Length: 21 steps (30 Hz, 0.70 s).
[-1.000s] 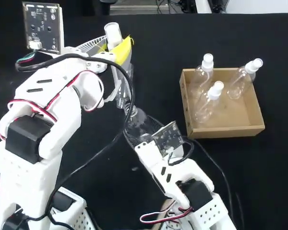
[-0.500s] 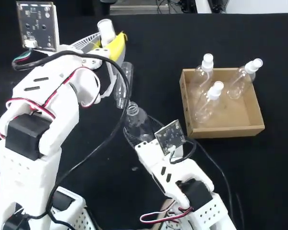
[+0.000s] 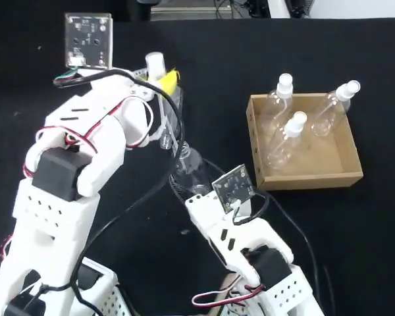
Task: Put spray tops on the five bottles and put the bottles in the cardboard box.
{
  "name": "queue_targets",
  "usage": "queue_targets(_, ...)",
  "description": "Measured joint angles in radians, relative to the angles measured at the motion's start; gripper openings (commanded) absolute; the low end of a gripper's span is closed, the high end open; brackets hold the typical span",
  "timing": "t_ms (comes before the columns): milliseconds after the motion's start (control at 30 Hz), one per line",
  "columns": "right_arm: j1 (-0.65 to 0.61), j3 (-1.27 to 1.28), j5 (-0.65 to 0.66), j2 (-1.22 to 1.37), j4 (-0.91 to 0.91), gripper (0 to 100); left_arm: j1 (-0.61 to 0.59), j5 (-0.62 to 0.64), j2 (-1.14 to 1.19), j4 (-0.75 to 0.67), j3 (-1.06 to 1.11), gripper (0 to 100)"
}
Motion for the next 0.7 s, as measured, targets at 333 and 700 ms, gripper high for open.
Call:
queue_targets(333,0.000,0.000,0.000,0.000,0.000,1.1,0.091,0.000,-0.035,0.061,0.052,23)
queue_targets(700,0.000,0.000,-0.002,-0.002,0.000,1.1,0.029,0.000,-0.198,0.077,0.101,23)
